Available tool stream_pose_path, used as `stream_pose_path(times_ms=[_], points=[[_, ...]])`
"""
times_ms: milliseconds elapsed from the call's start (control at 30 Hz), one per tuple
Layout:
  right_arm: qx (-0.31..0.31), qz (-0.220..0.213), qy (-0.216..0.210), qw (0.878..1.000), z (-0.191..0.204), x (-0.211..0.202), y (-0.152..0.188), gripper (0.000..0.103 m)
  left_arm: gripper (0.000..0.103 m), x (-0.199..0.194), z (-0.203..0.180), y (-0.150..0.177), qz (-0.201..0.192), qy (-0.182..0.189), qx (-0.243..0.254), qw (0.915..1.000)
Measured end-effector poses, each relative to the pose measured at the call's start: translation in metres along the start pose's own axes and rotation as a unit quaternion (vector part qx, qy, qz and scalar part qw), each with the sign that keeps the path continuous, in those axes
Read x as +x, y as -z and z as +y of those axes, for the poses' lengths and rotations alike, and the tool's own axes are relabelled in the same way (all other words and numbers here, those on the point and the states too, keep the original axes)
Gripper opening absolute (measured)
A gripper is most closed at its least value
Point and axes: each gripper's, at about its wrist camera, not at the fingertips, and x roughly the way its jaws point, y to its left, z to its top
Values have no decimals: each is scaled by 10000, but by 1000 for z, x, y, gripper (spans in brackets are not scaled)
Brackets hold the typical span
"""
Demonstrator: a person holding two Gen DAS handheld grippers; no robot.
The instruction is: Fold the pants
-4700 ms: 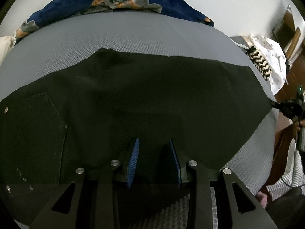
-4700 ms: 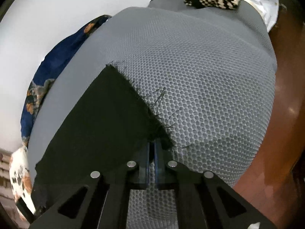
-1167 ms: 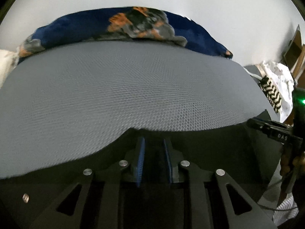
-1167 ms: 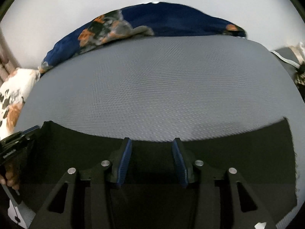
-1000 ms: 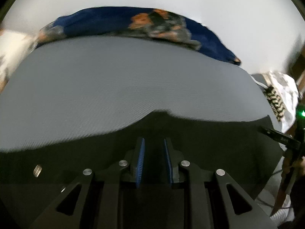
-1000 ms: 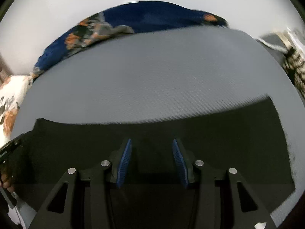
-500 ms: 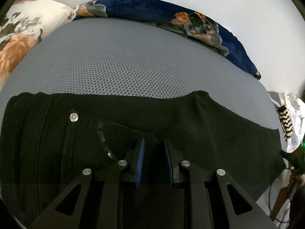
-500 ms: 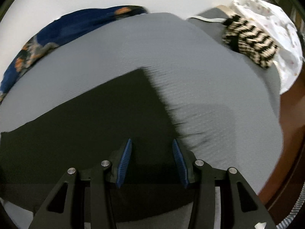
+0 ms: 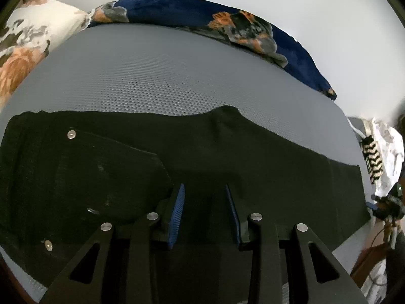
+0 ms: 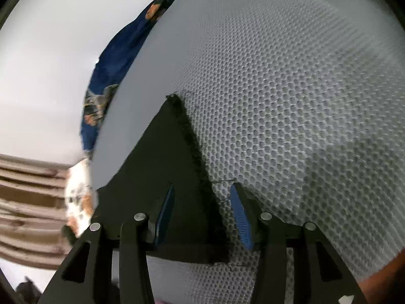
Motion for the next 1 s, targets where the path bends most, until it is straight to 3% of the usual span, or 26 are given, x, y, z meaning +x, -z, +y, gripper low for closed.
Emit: stream_pose_path(times_ms=[300,400,500,733,1000], points=[[-231,470,-877,9948,5,32,-15,43,34,15,-23,5,276,-44,119,9995],[-405,459,-869,9943,15,42,-14,35,34,21,-26,8,389,-20,76,9992],[-466,496,-769,9947,21,54,-13,17,34,26,-30,12,469,-2,76,9989],[-598,97,-267,9978,42,46,-2,9,34,25,-31,17,448,90,156,9988],[-635,-288,-878,9937,123,41,28,9,34,13,-33,21,298,245,331,9987]])
